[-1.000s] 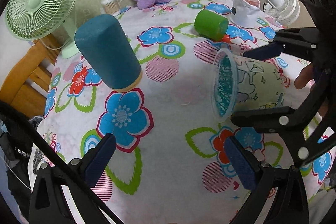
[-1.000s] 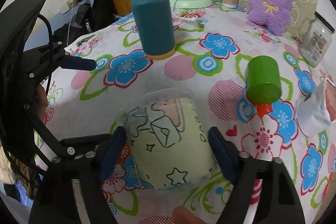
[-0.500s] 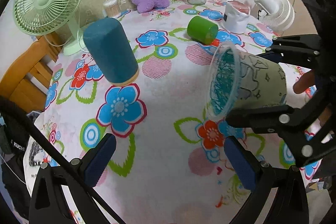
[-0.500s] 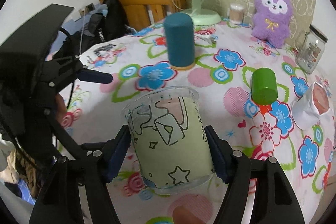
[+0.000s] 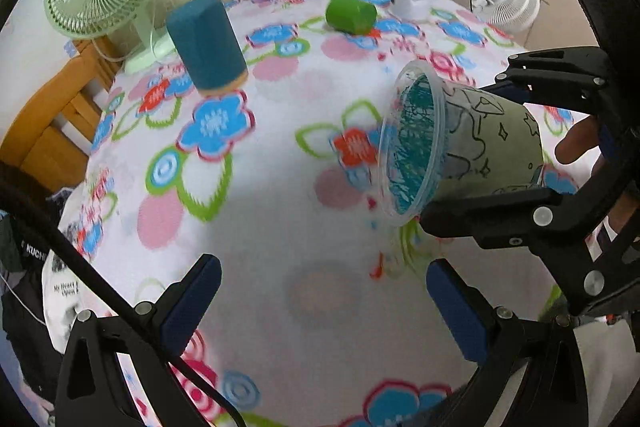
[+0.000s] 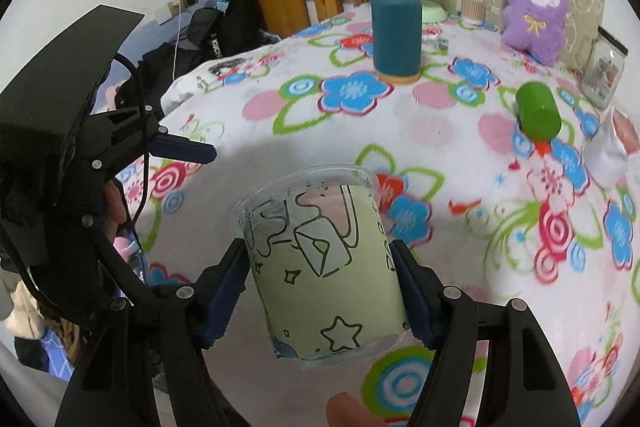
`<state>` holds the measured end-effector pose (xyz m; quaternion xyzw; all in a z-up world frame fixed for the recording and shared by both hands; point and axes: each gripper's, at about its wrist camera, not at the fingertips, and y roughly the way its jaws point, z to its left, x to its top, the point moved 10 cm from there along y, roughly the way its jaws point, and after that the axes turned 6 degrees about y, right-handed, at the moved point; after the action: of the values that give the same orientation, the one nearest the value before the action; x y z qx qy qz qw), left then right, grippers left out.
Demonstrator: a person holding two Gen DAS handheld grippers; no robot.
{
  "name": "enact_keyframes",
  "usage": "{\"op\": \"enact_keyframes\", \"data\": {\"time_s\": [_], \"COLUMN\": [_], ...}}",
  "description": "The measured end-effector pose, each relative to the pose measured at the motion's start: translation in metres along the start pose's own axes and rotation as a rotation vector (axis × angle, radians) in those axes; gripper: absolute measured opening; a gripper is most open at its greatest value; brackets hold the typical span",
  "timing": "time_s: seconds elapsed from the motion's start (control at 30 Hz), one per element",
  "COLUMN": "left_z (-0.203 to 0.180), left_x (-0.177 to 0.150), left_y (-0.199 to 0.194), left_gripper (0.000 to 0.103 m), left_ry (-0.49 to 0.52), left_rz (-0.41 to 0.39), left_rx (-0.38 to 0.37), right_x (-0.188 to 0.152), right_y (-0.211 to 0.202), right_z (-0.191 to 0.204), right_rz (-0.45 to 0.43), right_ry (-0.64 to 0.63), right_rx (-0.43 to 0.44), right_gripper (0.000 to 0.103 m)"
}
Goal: Flip cup upside down
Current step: 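Close the right gripper around the cup body and lift it, then carry the cup with the right gripper and rotate it rim-down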
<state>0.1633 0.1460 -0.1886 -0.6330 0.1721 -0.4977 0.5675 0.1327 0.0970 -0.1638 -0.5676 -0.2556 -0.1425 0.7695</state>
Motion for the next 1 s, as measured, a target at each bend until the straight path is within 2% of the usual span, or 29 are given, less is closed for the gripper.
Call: {"op": "enact_keyframes", "data": {"time_s": [0.27, 0.83, 0.9, 1.0], "left_z": [-0.015, -0.019, -0.018, -0.018], "left_x": [-0.026, -0.026, -0.026, -0.025], "left_y": [0.004, 0.008, 0.008, 0.007], "left_gripper": [0.103, 0.103, 0.103, 0.103], "left_ry": [-0.010, -0.048, -0.052, -0.056], "left_rz": [0.047, 0.056, 0.057, 0.058], "left_rx": [-0.012, -0.021, -0.022, -0.024], "right_x": [-0.016, -0.014, -0.014, -0.010], "right_y": [0.005, 0.007, 0.005, -0.002], "right_z": [-0.003, -0.012, -0.012, -0.010], "right_rz": [0.001, -0.042, -0.046, -0.070], "right_ry": [-0.007, -0.001, -0.003, -0.009], "right_rx": [-0.052, -0.094, -0.094, -0.085], "right_gripper": [0.073, 0.073, 0.076, 0.089]}}
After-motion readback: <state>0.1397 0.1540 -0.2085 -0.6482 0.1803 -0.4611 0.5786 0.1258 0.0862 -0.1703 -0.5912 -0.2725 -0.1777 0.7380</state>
